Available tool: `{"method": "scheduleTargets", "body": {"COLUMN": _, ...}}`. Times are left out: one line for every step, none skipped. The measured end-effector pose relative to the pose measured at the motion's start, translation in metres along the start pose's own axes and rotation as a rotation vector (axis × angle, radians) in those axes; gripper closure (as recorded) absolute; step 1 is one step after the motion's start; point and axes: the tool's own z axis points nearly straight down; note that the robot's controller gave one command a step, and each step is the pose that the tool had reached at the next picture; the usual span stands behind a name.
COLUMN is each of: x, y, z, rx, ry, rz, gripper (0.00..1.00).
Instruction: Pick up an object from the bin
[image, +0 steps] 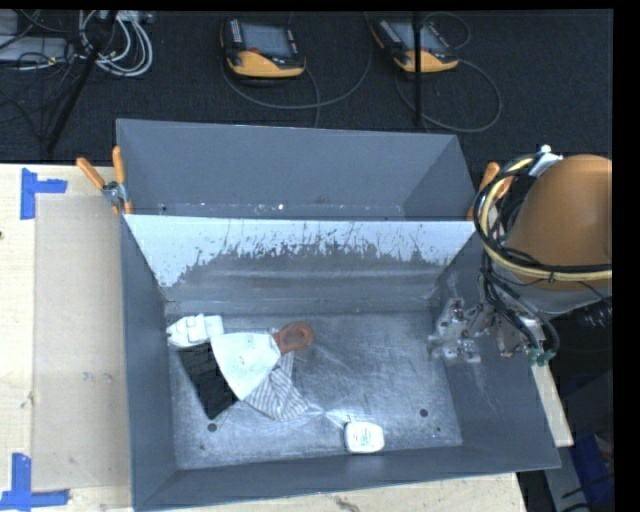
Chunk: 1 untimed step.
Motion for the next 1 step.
{"method": "scheduleTargets", "body": {"x": 0.0, "y": 0.0, "z": 0.0, "rx": 0.0, "ry": 0.0, "rz": 0.0, "gripper": 1.0}}
